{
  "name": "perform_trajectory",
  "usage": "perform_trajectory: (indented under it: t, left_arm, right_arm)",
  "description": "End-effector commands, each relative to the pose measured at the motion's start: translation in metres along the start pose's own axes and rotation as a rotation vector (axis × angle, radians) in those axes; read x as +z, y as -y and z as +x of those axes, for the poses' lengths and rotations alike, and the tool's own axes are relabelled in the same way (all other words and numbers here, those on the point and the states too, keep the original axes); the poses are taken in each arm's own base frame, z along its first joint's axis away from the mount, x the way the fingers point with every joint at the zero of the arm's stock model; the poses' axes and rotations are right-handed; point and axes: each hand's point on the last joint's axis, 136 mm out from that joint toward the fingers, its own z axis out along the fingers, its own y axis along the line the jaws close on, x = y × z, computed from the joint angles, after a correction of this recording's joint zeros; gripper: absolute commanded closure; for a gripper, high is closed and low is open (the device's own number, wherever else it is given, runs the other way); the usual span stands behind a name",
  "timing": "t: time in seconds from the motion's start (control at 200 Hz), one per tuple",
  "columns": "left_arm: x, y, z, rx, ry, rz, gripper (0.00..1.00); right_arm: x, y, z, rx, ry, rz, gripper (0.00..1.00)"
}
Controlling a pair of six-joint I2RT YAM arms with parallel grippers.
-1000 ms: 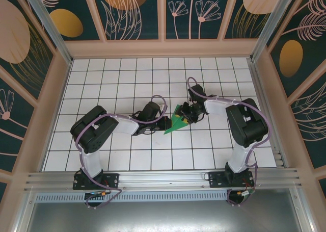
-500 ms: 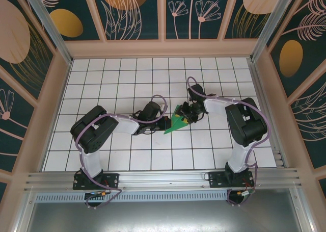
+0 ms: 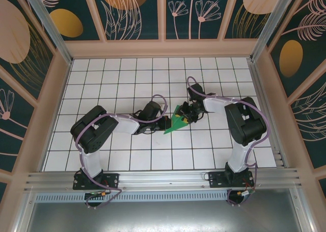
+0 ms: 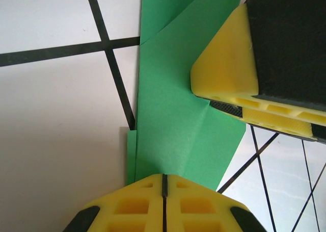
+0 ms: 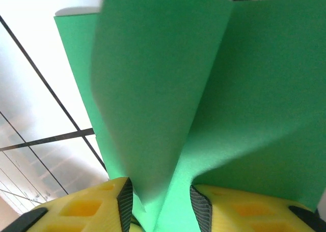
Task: Fold a paper plane with a square sheet of paper (pick it up from the middle)
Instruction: Fourth fold the wing at the center of the table.
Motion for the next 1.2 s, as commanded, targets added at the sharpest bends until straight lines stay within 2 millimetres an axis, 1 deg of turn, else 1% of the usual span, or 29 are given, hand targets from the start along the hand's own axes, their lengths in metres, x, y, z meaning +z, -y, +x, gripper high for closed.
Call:
perform_trajectory:
  t: [0.0,0.205,0.525,0.731,0.811,0.881,0.936,0.991,1.041,1.111,1.196]
  left_arm:
    - [0.004,-0.015,0.005,0.004,-0.016,-0.064,0.91]
    - [0.005,-0.018,0.006,0.001,-0.022,-0.077,0.91]
    - [0.01,-0.03,0.018,-0.018,-0.084,-0.13,0.92]
    - [0.009,-0.043,0.028,-0.028,-0.129,-0.191,0.94]
    - [0.009,-0.047,0.031,-0.031,-0.145,-0.21,0.96]
    - [0.008,-0.049,0.032,-0.029,-0.157,-0.227,0.97]
    - [0.007,-0.052,0.036,-0.033,-0.168,-0.241,0.99]
    - [0.005,-0.054,0.039,-0.035,-0.175,-0.248,0.99]
    - [0.004,-0.058,0.041,-0.035,-0.183,-0.261,0.99]
    - [0.003,-0.062,0.046,-0.03,-0.199,-0.277,1.0]
    - [0.004,-0.065,0.05,-0.031,-0.215,-0.284,1.0]
  right_arm:
    - [0.057,0.168,0.028,0.104,-0.045,0.551,0.58]
    - [0.059,0.169,0.028,0.098,-0.051,0.558,0.56]
    - [0.062,0.175,0.031,0.099,-0.059,0.578,0.57]
    - [0.063,0.172,0.031,0.096,-0.059,0.571,0.57]
    - [0.06,0.166,0.03,0.091,-0.056,0.554,0.57]
    - [0.056,0.153,0.026,0.079,-0.048,0.521,0.58]
    - [0.05,0.135,0.022,0.055,-0.04,0.475,0.6]
    - [0.04,0.109,0.015,0.017,-0.026,0.406,0.63]
    - [0.028,0.082,0.007,-0.025,-0.003,0.343,0.63]
    - [0.002,0.042,-0.004,-0.089,0.047,0.249,0.63]
    - [-0.031,0.0,-0.016,-0.158,0.113,0.146,0.61]
